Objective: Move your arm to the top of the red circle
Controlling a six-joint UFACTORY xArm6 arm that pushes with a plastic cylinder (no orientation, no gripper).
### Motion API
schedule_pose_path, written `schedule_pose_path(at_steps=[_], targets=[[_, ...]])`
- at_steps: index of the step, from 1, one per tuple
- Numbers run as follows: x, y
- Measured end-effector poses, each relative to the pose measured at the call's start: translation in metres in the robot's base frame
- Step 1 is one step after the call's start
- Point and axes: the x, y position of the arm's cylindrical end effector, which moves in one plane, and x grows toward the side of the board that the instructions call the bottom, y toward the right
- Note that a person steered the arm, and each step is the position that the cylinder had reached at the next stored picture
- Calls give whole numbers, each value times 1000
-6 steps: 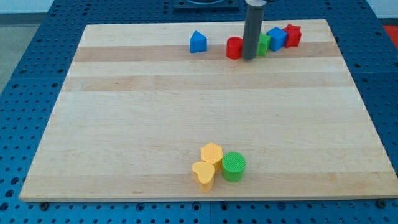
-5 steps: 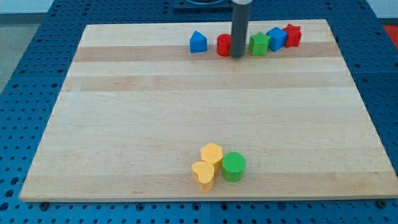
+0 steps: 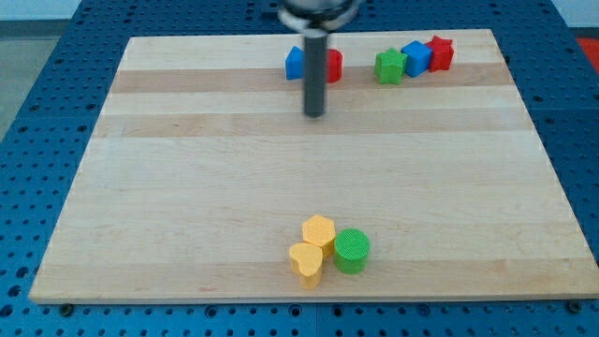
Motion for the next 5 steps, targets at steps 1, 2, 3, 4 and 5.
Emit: schedule_pose_path(at_steps=[1,2,3,4,5], targets=[[-28,-109],[-89,-162],[-140,-132],[-155,-71],[-155,-1]])
